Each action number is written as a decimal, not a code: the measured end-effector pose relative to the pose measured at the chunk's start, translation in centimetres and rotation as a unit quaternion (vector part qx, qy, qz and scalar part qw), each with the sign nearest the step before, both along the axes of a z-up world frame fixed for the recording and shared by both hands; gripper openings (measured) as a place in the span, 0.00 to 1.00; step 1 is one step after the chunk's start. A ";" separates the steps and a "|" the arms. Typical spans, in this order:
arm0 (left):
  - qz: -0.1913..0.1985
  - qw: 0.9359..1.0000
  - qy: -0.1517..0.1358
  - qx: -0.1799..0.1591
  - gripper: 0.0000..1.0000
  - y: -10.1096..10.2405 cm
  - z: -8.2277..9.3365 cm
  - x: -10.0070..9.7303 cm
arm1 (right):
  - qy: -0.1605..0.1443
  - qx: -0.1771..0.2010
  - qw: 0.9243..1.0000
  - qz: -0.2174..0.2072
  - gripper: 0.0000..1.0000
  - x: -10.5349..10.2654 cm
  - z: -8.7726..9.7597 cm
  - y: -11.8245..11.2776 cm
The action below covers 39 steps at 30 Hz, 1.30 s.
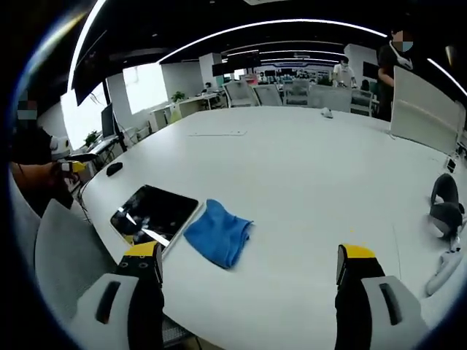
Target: Wipe the mirror surface with the cleaning cloth until all visible marks leave the cleaned area.
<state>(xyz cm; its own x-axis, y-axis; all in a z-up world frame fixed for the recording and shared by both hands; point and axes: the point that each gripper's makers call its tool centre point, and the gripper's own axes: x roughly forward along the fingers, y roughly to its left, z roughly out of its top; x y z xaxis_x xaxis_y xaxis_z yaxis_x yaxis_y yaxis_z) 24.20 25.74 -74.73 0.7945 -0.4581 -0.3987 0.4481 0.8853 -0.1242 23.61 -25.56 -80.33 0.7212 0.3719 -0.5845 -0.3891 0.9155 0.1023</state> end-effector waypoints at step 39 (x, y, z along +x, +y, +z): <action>-0.023 1.000 0.006 0.014 0.99 -0.9 -0.4 0.9 | 0.010 -0.004 1.000 0.002 0.98 -0.5 -0.4 0.9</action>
